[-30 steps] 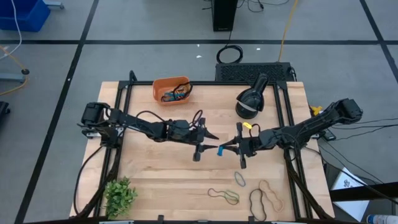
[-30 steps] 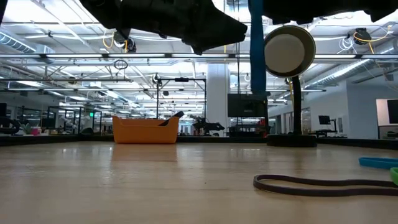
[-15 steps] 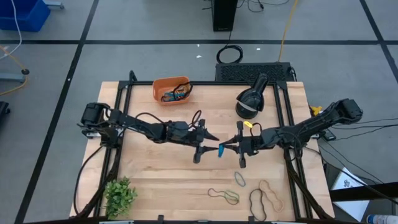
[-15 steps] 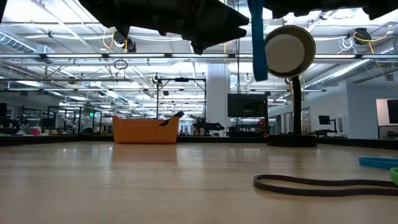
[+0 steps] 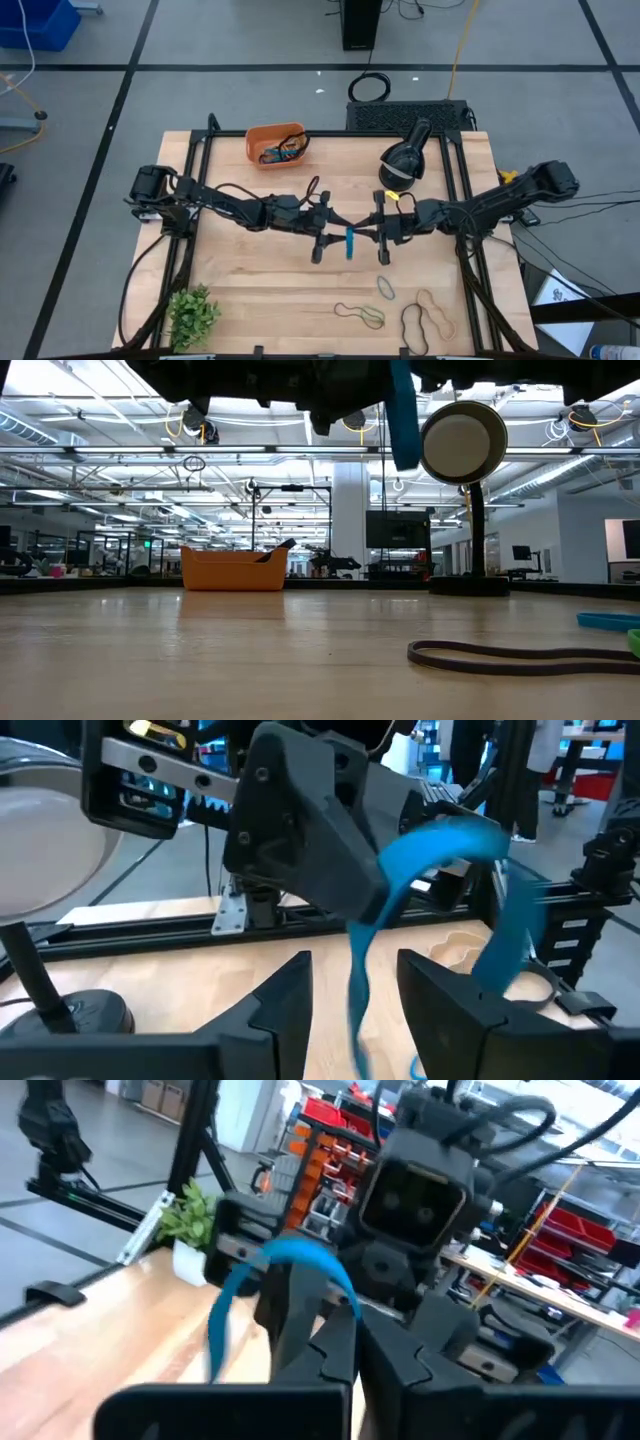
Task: Pick and place rubber bands into bin
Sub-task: Put the top blue rubber band into the orange container
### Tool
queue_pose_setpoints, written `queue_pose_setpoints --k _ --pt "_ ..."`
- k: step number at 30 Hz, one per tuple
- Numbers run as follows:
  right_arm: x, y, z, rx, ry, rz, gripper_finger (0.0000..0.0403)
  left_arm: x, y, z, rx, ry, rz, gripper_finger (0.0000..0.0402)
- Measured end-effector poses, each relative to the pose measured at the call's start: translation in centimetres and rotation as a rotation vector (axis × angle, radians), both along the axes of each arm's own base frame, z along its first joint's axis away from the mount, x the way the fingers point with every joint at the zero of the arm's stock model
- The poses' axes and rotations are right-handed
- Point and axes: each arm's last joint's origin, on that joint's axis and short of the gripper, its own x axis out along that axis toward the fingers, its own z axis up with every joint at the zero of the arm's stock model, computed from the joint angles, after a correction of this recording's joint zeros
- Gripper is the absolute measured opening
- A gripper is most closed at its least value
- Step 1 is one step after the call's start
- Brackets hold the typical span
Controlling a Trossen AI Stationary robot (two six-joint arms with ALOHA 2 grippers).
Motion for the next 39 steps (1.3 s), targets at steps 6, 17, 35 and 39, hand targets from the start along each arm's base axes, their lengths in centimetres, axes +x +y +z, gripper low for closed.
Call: queue_pose_setpoints --k 6,17,35,39 --pt "0.2 0.1 0.0 -0.004 -0.023 0.000 0.0000 0.0 0.1 0.0 0.013 -0.001 0.003 0.0089" --pt "0.2 0.1 -0.2 0.019 -0.001 -0.001 0.0015 0.1 0.7 -0.1 0.017 0.006 0.045 0.0007" --pt "-1.2 0.4 -0.5 0.032 0.150 -0.048 0.0179 -0.4 1.2 0.4 0.042 0.047 0.076 0.0005" --pt "-2.1 0.6 -0.4 0.065 0.203 -0.039 0.0210 -1.4 2.2 1.2 0.058 0.119 0.167 0.0008"
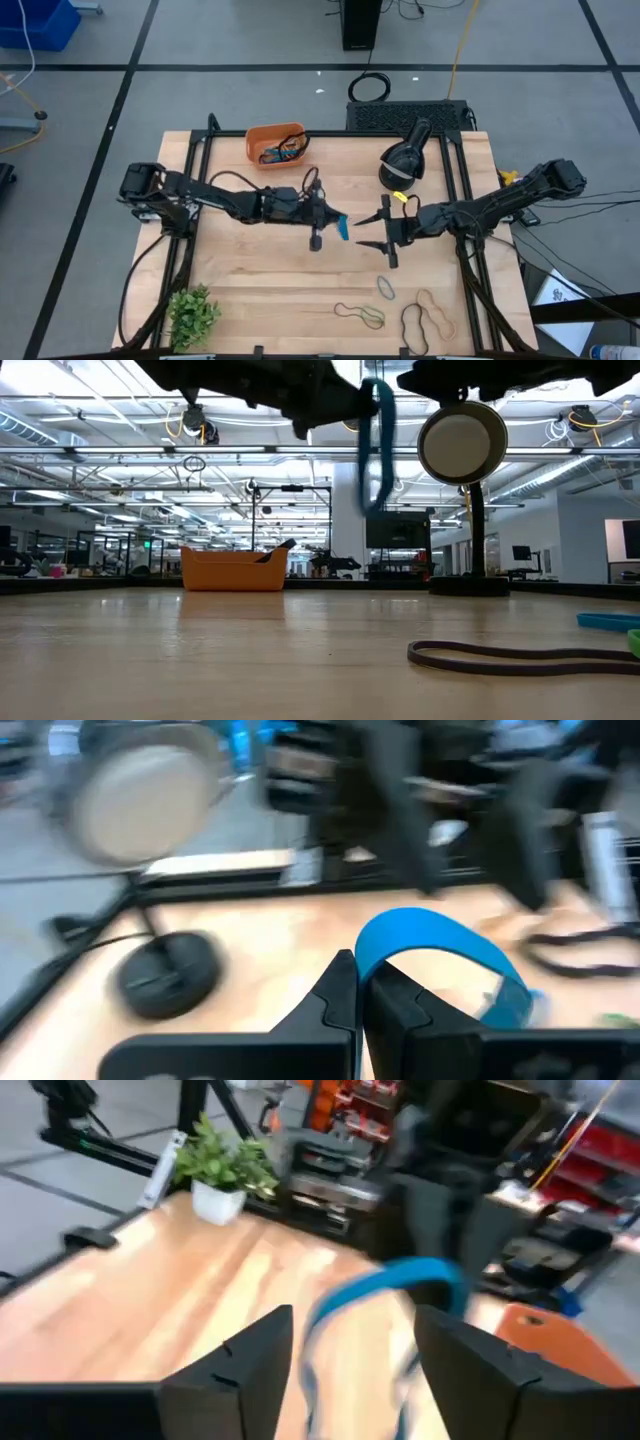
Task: Pick and place rubber bands into bin
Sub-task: Put the top blue rubber band into the orange container
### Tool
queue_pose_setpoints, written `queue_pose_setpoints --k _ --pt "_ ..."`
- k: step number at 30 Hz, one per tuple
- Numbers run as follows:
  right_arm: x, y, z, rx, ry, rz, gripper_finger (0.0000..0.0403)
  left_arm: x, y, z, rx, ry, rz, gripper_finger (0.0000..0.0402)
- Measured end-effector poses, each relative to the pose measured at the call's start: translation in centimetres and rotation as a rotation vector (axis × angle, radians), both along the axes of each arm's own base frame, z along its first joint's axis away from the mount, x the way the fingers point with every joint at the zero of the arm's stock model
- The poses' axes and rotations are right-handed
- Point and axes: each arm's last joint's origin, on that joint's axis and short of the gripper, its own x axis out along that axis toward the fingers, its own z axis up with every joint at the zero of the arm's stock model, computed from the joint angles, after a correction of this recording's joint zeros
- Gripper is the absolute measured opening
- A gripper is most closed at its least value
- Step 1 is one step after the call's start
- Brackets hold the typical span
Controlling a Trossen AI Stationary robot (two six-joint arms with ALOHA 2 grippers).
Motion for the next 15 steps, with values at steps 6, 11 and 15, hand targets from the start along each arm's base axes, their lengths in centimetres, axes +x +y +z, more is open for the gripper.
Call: queue_pose_setpoints --k 6,11,15 --pt "-1.1 -0.1 -0.5 0.081 0.119 -0.017 0.0224 -2.5 2.6 1.8 0.059 0.122 0.260 0.0006" --pt "-1.1 -0.1 -0.7 0.111 0.138 -0.028 0.0219 -4.3 5.9 2.2 0.181 0.233 0.554 0.0005" --pt "-1.0 -0.1 -0.7 0.111 0.135 -0.027 0.0218 -5.1 9.3 2.6 0.195 0.240 0.695 0.0010"
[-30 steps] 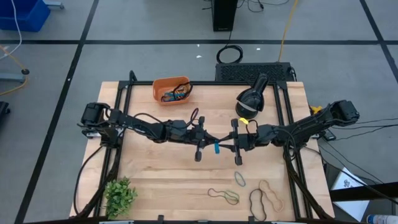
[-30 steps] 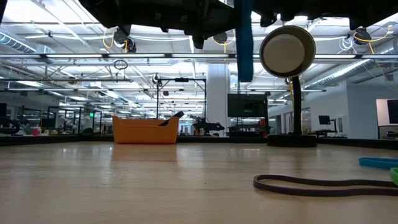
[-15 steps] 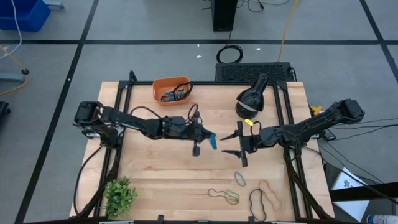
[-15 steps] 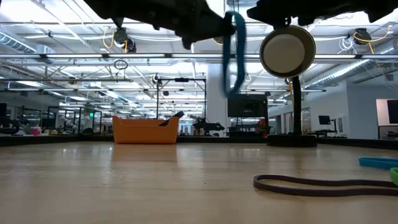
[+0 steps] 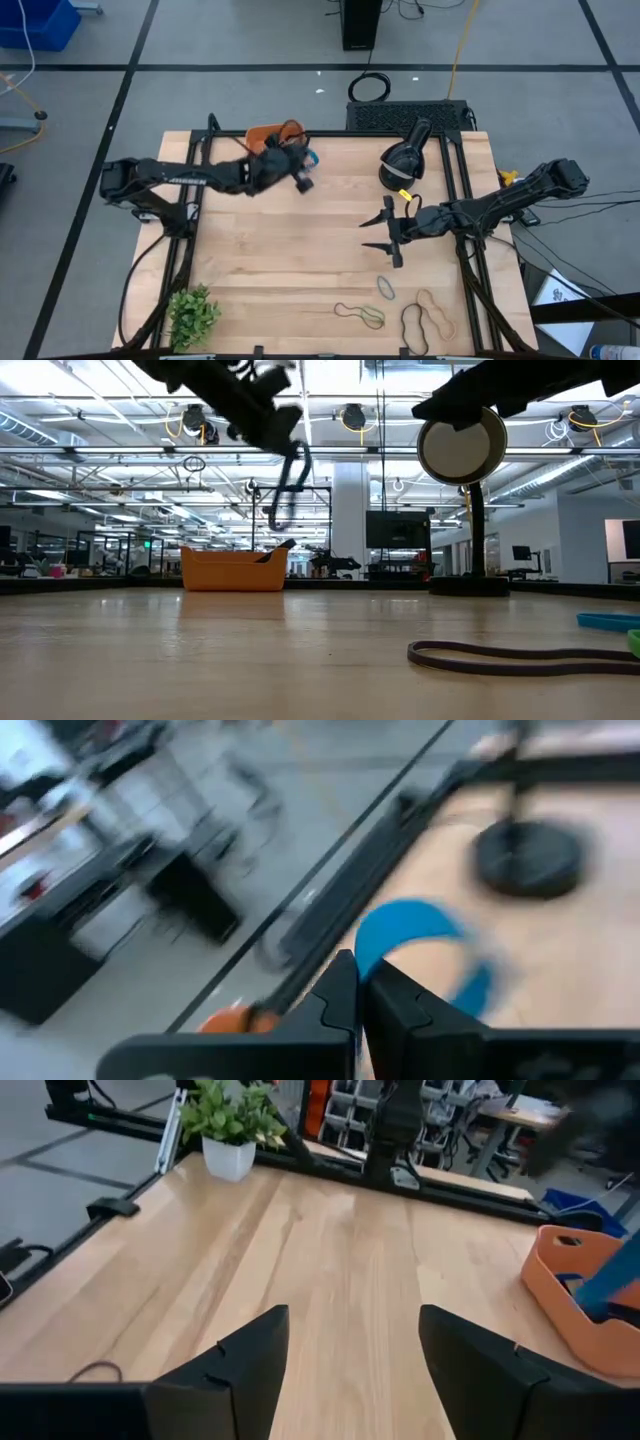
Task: Pick and place rubber bands into bin
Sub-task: Put the top blue rubber band into the orange container
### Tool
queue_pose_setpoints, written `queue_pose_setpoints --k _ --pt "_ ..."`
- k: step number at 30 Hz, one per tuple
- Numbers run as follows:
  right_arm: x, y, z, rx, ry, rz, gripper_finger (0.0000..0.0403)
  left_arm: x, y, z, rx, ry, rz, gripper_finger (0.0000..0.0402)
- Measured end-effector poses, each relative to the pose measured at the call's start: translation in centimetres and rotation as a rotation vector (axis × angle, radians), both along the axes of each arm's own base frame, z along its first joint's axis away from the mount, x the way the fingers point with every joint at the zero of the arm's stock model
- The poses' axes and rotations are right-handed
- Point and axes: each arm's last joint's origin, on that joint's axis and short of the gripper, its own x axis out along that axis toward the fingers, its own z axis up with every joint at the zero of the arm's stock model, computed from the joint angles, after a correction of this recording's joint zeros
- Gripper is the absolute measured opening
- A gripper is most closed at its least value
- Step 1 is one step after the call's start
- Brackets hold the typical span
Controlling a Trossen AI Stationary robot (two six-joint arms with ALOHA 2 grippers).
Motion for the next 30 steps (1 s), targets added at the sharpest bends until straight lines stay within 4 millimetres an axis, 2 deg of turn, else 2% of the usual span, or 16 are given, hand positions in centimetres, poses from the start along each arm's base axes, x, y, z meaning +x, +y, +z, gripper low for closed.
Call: queue_pose_setpoints --k 7,11,15,20,23,30 --pt "0.0 0.0 -0.1 0.002 0.011 0.002 0.0223 -1.8 5.7 -0.8 -0.023 0.026 0.200 0.0006" --pt "-0.1 0.0 -0.3 -0.004 0.025 0.002 0.0224 -2.4 8.3 -2.1 -0.089 0.036 0.248 0.0015" --pt "-0.3 -0.1 -0.9 -0.009 0.041 0.003 0.0224 -2.4 10.1 -4.4 -0.131 0.108 0.297 0.0006" --pt "-0.5 -0.2 -1.6 -0.016 0.064 0.002 0.0224 -2.1 11.3 -7.5 -0.180 0.204 0.320 0.0016" --pt "-0.6 -0.2 -1.9 -0.016 0.073 0.002 0.0224 -2.2 11.5 -9.1 -0.214 0.288 0.316 0.0007" --pt "-0.7 -0.2 -2.0 -0.018 0.073 0.001 0.0224 -3.4 10.8 -10.8 -0.309 0.473 0.346 0.0016"
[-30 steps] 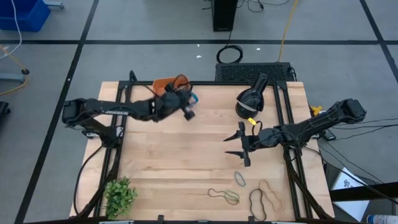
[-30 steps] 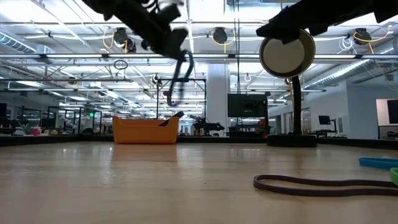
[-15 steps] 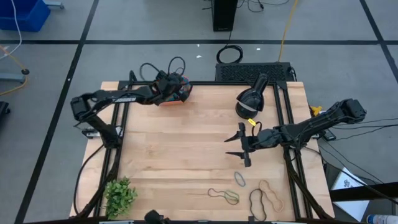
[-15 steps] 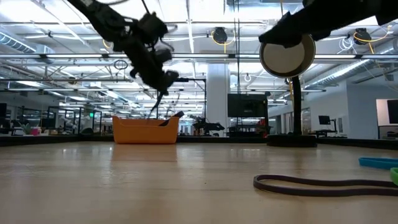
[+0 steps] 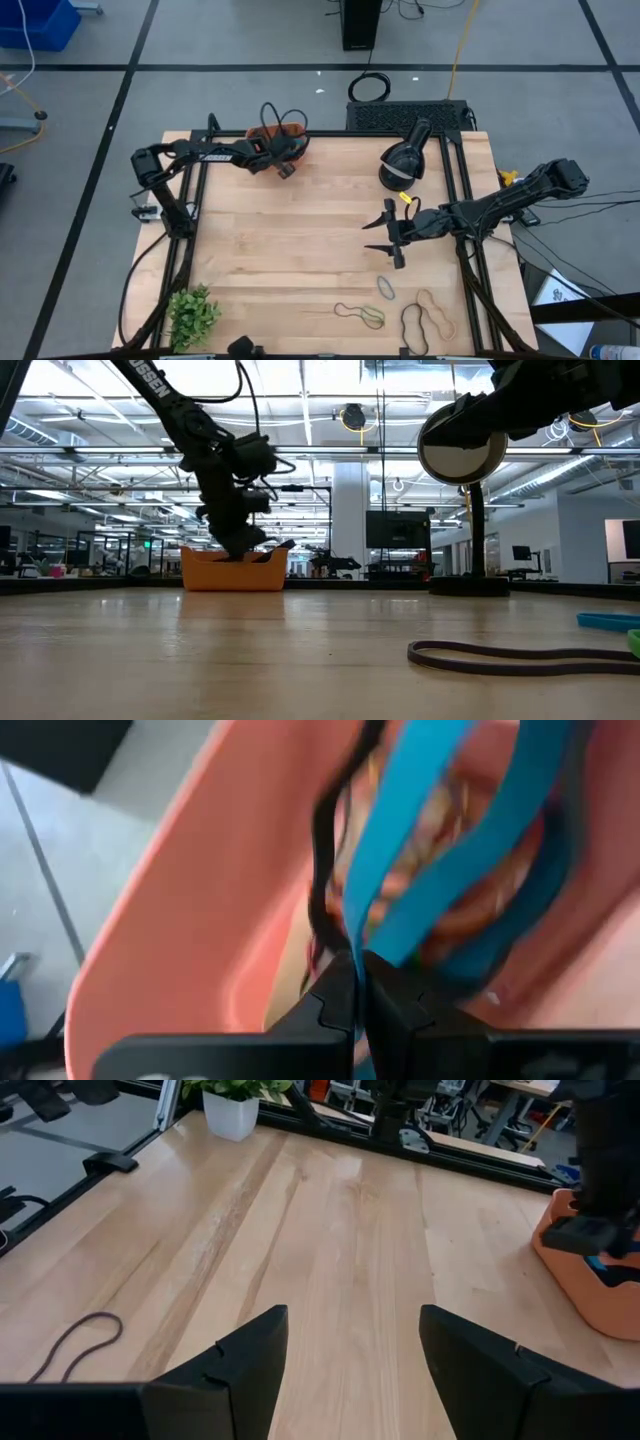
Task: Pick and place rubber bands into bin
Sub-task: Put the top blue rubber band into the orange container
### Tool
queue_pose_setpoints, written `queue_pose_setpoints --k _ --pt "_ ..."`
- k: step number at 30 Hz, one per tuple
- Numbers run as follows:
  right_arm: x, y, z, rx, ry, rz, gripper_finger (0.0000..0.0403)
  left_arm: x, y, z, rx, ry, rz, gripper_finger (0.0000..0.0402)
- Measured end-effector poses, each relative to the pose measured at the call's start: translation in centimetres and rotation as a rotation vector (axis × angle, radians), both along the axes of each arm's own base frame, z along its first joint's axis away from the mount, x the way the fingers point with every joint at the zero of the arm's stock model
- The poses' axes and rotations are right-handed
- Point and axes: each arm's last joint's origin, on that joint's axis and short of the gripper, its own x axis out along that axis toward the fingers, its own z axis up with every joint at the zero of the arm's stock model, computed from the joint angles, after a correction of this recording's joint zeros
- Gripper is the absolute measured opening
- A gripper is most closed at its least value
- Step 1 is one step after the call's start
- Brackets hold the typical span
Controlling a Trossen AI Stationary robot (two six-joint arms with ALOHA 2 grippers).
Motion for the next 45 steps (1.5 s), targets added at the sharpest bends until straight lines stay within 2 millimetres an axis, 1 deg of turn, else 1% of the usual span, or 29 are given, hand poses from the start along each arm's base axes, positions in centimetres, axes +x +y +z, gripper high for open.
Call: queue_pose_setpoints --k 4,9,12,23,26,30,39,42,45 --pt "0.0 0.0 0.0 0.001 0.000 0.000 0.0224 -0.7 -0.3 -0.4 -0.050 0.070 0.023 0.0006" --pt "0.0 0.0 0.0 0.001 0.000 0.000 0.0224 -1.6 -0.3 -0.7 -0.069 0.120 0.089 0.0024" --pt "0.0 0.0 0.0 0.002 0.000 0.000 0.0224 -2.0 -0.1 -0.7 -0.068 0.147 0.123 0.0028" --pt "0.0 0.0 0.0 0.004 0.001 0.003 0.0224 -1.9 -0.1 -0.7 -0.058 0.152 0.098 0.0030" --pt "0.0 0.0 0.0 0.030 0.003 -0.007 0.0224 -1.8 -0.3 -0.3 -0.050 0.140 0.092 0.0030" --pt "0.0 0.0 0.0 0.059 0.005 -0.018 0.0224 -1.8 -0.9 1.0 -0.026 0.101 0.075 0.0030" --pt "-0.3 1.0 -0.1 0.001 0.008 0.049 0.0224 -2.2 -3.1 5.9 0.055 -0.058 0.019 0.0031" --pt "-0.4 1.3 -0.1 0.001 0.008 0.060 0.0224 -2.4 -3.1 6.7 0.071 -0.098 0.021 0.0031" --pt "-0.5 1.4 0.0 0.022 0.006 0.056 0.0224 -2.6 -2.9 6.8 0.048 -0.111 0.014 0.0031"
